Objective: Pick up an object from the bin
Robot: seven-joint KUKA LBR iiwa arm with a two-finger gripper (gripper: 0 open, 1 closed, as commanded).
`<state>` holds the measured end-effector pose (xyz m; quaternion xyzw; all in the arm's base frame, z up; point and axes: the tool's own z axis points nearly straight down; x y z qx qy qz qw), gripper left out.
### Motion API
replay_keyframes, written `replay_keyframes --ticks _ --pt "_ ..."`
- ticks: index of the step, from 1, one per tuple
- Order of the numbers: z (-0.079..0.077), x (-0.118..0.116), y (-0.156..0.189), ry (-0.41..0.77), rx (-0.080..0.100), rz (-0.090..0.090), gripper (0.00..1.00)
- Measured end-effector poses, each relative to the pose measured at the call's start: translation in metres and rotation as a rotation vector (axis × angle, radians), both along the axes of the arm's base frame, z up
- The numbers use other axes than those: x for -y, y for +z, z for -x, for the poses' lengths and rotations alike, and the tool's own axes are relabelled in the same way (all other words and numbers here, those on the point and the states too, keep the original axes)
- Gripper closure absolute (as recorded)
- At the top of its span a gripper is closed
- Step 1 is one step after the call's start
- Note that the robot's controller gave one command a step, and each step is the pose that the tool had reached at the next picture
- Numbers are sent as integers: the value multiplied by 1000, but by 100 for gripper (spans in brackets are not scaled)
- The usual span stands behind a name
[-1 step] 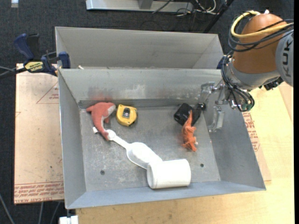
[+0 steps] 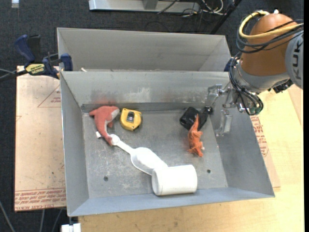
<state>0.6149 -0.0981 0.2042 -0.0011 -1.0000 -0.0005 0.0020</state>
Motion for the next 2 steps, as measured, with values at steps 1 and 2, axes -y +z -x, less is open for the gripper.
replay_keyframes --ticks 1,2 --pt "-5 2 -3 72 8 1 0" --pt "-14 -16 -58 273 10 2 0"
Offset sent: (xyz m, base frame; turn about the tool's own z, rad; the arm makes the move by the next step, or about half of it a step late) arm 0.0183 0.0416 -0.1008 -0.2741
